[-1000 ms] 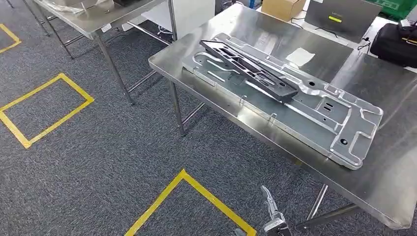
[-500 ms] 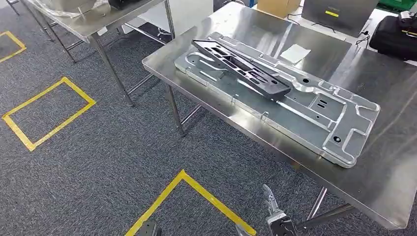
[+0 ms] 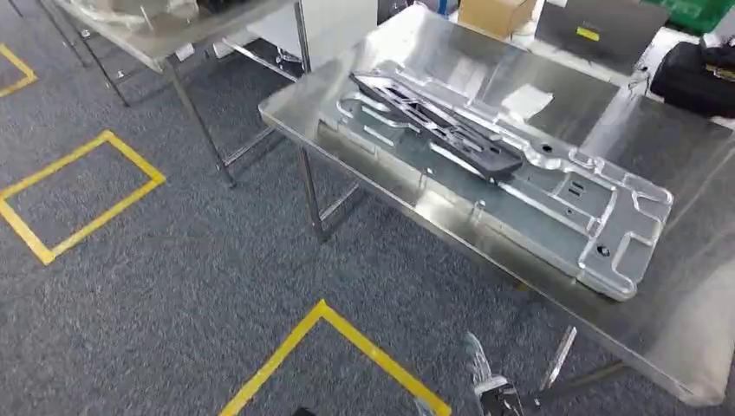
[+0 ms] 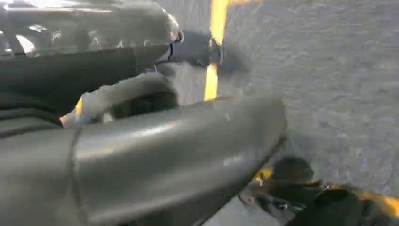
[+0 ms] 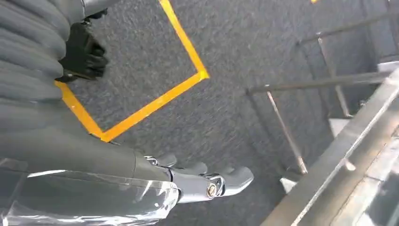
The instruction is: Take the parts from the cabinet and place them on the table.
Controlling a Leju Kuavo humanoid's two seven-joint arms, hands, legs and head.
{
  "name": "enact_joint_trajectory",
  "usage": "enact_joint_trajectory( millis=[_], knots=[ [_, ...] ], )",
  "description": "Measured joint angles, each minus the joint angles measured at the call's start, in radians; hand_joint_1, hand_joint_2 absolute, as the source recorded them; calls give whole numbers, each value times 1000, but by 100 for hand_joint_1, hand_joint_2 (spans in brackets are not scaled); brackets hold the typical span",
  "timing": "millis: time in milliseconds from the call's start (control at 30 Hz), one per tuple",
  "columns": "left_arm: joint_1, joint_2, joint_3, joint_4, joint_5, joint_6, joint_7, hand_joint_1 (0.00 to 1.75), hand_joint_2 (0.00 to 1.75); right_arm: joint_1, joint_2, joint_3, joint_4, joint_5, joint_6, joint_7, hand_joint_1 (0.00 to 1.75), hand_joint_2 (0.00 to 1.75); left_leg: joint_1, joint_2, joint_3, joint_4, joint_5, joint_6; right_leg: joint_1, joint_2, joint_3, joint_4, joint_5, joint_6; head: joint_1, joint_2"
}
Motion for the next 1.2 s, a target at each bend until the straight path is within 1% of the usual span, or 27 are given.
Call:
enact_joint_trajectory(
  millis=[33, 100, 133, 167, 233, 267, 300, 333, 367, 400, 433, 467, 500, 533, 567, 633, 667, 800, 833, 900, 967, 1000, 1033, 1067, 1133, 1167, 1200],
  knots=[
    [28, 43, 42, -101, -217, 0, 109, 0, 0, -2, 0, 0, 0, 1, 0, -3, 0, 0, 3, -2, 1, 6, -4, -3, 1, 0, 18, -36, 35, 2, 3, 0],
    [74, 106, 94, -274, -502, -7, 213, 0, 0, 4, 3, 0, 2, -24, 0, -40, 0, 0, 6, -4, 3, 20, -16, -11, -8, -2, 103, -198, 124, 5, 6, 0],
    [86, 129, 113, -349, -570, -15, 189, 0, 0, 5, 6, 0, 5, -37, 0, -65, 0, 0, 6, -6, 1, 33, -23, -17, -10, -3, 136, -271, 137, 4, 7, 0],
    [97, 153, 132, -408, -602, -20, 163, 0, 0, 2, 8, 0, 13, -47, 1, -89, 0, 0, 0, -7, -3, 41, -29, -26, -2, 1, 138, -269, 123, -6, 10, 0],
    [125, 178, 169, -475, -498, -26, 120, 0, 0, 4, 14, 0, 19, -52, 0, -114, 0, 0, 0, -6, -6, 41, -35, -38, 0, 7, 139, -268, 125, -23, 11, 0],
    [176, 189, 213, -485, -382, -55, 50, 0, 0, 8, 9, 0, 19, -52, 1, -114, 0, 0, 2, -3, 2, 37, -36, -46, 2, 13, 140, -269, 123, -30, 10, 0],
    [236, 192, 276, -493, -236, -116, -63, 0, 0, 18, -5, 0, 16, -56, 0, -113, 0, 0, 2, 2, 8, 38, -40, -50, -3, 18, 144, -276, 125, -38, 9, 0],
    [287, 196, 358, -468, -89, -242, -230, 0, 0, 31, -17, -1, 6, -68, 0, -111, 0, 0, 5, 0, 9, 51, -50, -58, -7, 19, 149, -280, 127, -43, 8, 0],
    [312, 190, 434, -395, -14, -375, -409, 0, 0, 41, -29, -1, -3, -79, 0, -111, 0, 0, 5, -2, -12, 89, -81, -63, -7, 20, 149, -283, 128, -48, 4, 0],
    [311, 178, 528, -300, 3, -472, -595, 0, 0, 46, -40, -1, -9, -84, 0, -110, 0, 0, 10, -2, -51, 159, -124, -67, -5, 14, 146, -283, 130, -50, 3, 0],
    [312, 172, 615, -230, -37, -512, -728, 0, 0, 47, -50, -3, -14, -87, 0, -106, 0, 0, 13, -2, -91, 238, -163, -70, -1, 9, 142, -283, 130, -52, 4, 0],
    [322, 160, 690, -194, -86, -522, -818, 0, 0, 49, -54, -4, -17, -87, 0, -102, 0, 0, 14, -1, -127, 313, -191, -72, 2, 5, 140, -282, 129, -54, 2, 0],
    [339, 160, 751, -179, -138, -528, -859, 0, 0, 54, -58, -6, -21, -86, 0, -97, 0, 0, 14, -2, -143, 350, -194, -71, 3, 3, 141, -282, 127, -55, 2, 0],
    [362, 154, 808, -178, -189, -537, -847, 0, 0, 59, -59, -6, -24, -85, 0, -93, 0, 0, 12, -2, -136, 337, -172, -69, 3, 4, 143, -282, 127, -55, -1, 0],
    [380, 132, 865, -178, -244, -554, -777, 0, 0, 63, -61, -7, -27, -82, 0, -91, 0, 0, 12, -2, -107, 275, -130, -65, 2, 6, 145, -282, 127, -55, -6, 0],
    [405, 95, 962, -178, -309, -575, -606, 0, 0, 67, -62, -8, -35, -78, 0, -87, 0, 0, 12, -2, -10, 80, -37, -52, 3, 9, 151, -282, 125, -52, -5, 0],
    [415, 86, 987, -178, -323, -582, -578, 0, 0, 68, -62, -9, -38, -77, 0, -85, 0, 0, 8, -2, 6, 41, -46, -50, 7, 9, 151, -282, 124, -49, -4, 0],
    [441, 43, 1104, -178, -394, -587, -547, 0, 0, 76, -67, -10, -43, -74, 0, -81, 0, 0, -1, -4, 2, 27, -32, -29, 4, 5, 156, -295, 130, -21, -6, 0],
    [444, 30, 1125, -178, -409, -588, -545, 0, 0, 78, -70, -11, -48, -74, 0, -81, 0, 0, 11, -3, 15, 7, -18, -20, 4, 2, 156, -283, 122, -16, -5, 0],
    [447, 15, 1163, -178, -423, -589, -545, 0, 0, 80, -71, -14, -50, -73, 0, -81, 0, 0, 6, 0, 19, -3, -11, -7, 3, 2, 117, -201, 56, -14, -3, 0],
    [450, 1, 1186, -177, -426, -589, -544, 0, 0, 83, -74, -19, -50, -73, 0, -81, 0, 0, 3, 0, 15, -2, -11, -7, 3, 2, 52, -61, -12, -11, -2, 0],
    [451, -4, 1197, -176, -428, -589, -543, 0, 0, 84, -75, -21, -50, -73, 0, -81, 0, 0, 3, 0, 15, -1, -12, -7, 3, 2, 33, -21, -20, -8, -2, 0],
    [452, -8, 1203, -175, -429, -589, -543, 0, 0, 86, -76, -23, -50, -73, 0, -81, 0, 0, 3, 0, 15, 0, -13, -7, 2, 2, 37, -29, -1, -6, -2, 0],
    [453, -12, 1210, -175, -431, -589, -542, 0, 0, 87, -76, -26, -50, -73, 0, -81, 0, 0, 4, -1, 15, 4, -15, -9, 1, 1, 58, -73, 33, -5, -1, 0],
    [454, -18, 1217, -175, -431, -589, -542, 0, 0, 87, -76, -26, -50, -73, 0, -81, 0, 0, 6, -4, 15, 16, -23, -16, -5, 0, 140, -229, 114, -4, -1, 0],
    [454, -19, 1220, -175, -431, -589, -542, 0, 0, 85, -76, -26, -50, -73, 0, -81, 0, 0, 3, -4, 13, 26, -29, -25, -5, 0, 165, -280, 108, -6, -1, 0],
    [454, -20, 1225, -175, -436, -589, -543, 0, 0, 88, -76, -26, -51, -72, 0, -79, 0, 0, -2, -7, 6, 37, -38, -32, -1, 6, 163, -283, 111, -18, -2, 0]
  ],
)
